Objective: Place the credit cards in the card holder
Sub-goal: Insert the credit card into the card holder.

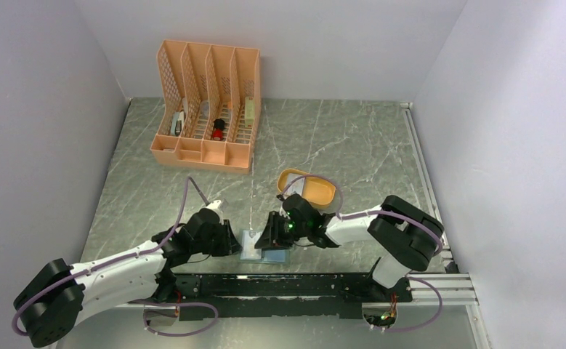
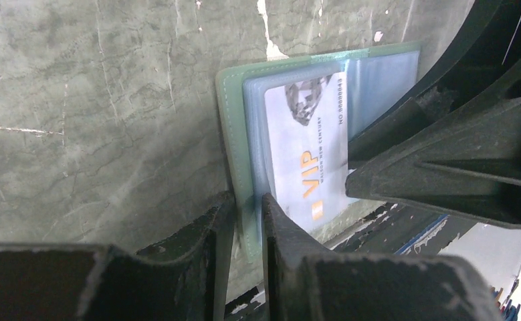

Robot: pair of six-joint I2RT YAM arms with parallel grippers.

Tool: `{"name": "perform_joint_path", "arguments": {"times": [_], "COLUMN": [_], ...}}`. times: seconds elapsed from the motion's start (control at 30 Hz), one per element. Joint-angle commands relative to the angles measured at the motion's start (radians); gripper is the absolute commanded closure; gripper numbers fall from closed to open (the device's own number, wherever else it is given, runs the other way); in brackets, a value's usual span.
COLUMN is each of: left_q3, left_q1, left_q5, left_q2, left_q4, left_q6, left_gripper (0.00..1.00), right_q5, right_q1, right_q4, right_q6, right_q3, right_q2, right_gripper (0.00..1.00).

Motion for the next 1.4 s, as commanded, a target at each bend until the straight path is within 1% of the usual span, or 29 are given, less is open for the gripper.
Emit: {"name": "perform_joint_path", "arguments": {"times": [0.0,0.2,0.33,0.53,0.67,0.7,0.77,0.9,1.0,1.07,1.1,1.13,1.23,1.3,1.37], "left_q3": [0.006,0.014,0.032,0.083,0.114,0.122,0.137,0.181,0.226,0.255,0.267,0.277,0.304,0.311,0.310], "left_q1": [0.003,0.003,0.003,0.003,0.003,0.003,0.003,0.003,0.003,0.003,0.004,0.004,0.003,0.005,0.005], "left_q5": [0.019,0.024,-0.008,-0.109,-0.161,-0.170,-0.187,-0.229,-0.264,-0.282,-0.296,-0.308,-0.335,-0.337,-0.316], "left_q2": [0.007,0.011,-0.008,-0.092,-0.139,-0.145,-0.156,-0.178,-0.196,-0.203,-0.203,-0.201,-0.186,-0.176,-0.171], "left_q4": [0.026,0.028,-0.021,-0.166,-0.231,-0.239,-0.261,-0.318,-0.351,-0.363,-0.364,-0.362,-0.353,-0.342,-0.330], "left_q6": [0.002,0.007,0.013,0.026,0.027,0.020,0.012,0.004,0.010,0.026,0.036,0.046,0.075,0.093,0.104], "left_gripper": [0.73,0.73,0.71,0.53,0.41,0.38,0.34,0.30,0.29,0.29,0.29,0.29,0.29,0.29,0.29], "right_q5": [-0.014,-0.019,0.014,0.072,0.118,0.131,0.163,0.313,0.527,0.641,0.639,0.588,0.330,0.261,0.240], "right_q1": [0.026,0.041,0.042,0.041,0.039,0.036,0.027,-0.002,-0.039,-0.070,-0.105,-0.166,-0.389,-0.457,-0.474], "right_q4": [-0.025,-0.064,-0.132,-0.289,-0.399,-0.453,-0.526,-0.689,-0.753,-0.742,-0.705,-0.668,-0.595,-0.533,-0.492], "right_q6": [-0.027,-0.049,-0.072,-0.126,-0.165,-0.176,-0.205,-0.280,-0.296,-0.286,-0.287,-0.285,-0.251,-0.245,-0.256], "right_q3": [0.053,0.097,0.114,0.147,0.192,0.207,0.247,0.349,0.391,0.384,0.363,0.343,0.295,0.256,0.244], "right_q2": [0.033,0.060,0.030,-0.062,-0.140,-0.159,-0.200,-0.285,-0.356,-0.398,-0.422,-0.438,-0.419,-0.385,-0.337], "right_gripper": [0.64,0.64,0.63,0.50,0.45,0.43,0.42,0.41,0.41,0.41,0.41,0.41,0.41,0.41,0.39]}}
